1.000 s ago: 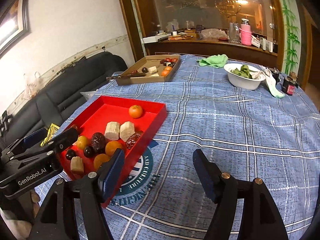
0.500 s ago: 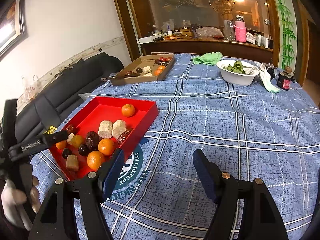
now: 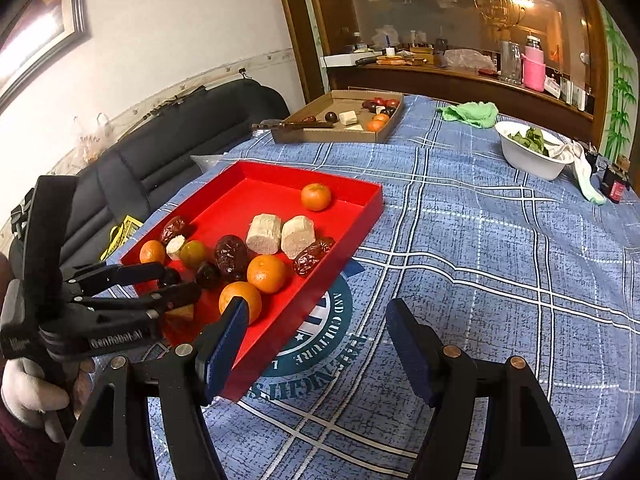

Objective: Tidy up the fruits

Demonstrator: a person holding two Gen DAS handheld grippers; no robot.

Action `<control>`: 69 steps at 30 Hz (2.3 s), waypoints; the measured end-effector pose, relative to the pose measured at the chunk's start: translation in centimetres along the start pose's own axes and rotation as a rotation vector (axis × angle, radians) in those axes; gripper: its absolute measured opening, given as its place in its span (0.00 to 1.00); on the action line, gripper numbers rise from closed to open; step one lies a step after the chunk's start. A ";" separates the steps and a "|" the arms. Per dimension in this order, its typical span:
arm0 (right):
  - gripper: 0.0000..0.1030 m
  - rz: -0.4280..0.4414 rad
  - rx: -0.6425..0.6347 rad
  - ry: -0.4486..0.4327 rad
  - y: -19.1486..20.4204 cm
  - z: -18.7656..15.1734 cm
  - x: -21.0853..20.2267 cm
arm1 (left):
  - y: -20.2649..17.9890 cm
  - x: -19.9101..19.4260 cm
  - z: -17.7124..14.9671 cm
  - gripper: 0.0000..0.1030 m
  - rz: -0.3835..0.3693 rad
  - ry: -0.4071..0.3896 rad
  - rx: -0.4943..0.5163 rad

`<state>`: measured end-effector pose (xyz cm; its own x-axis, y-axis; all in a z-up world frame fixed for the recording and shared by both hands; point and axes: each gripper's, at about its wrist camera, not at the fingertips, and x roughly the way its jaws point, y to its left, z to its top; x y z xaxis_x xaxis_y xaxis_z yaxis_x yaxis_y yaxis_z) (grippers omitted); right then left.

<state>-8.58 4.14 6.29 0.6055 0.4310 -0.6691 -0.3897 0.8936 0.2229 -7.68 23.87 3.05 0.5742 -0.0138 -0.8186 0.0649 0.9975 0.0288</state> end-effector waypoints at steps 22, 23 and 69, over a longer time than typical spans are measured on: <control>0.74 -0.009 0.028 0.021 -0.5 -0.4 0.8 | -0.7 2.8 4.6 0.53 -0.019 -0.035 0.018; 0.74 -0.010 0.027 0.021 -0.6 -0.4 0.8 | -1.3 3.1 4.7 0.36 0.008 -0.036 0.050; 0.75 -0.017 0.027 -0.033 0.4 -0.2 -0.3 | 0.5 -11.5 1.7 1.00 0.344 -0.572 -0.319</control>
<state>-9.11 4.37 6.43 0.6344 0.4192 -0.6495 -0.3606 0.9036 0.2311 -12.80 24.42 13.45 0.8605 0.3564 -0.3642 -0.3859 0.9225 -0.0090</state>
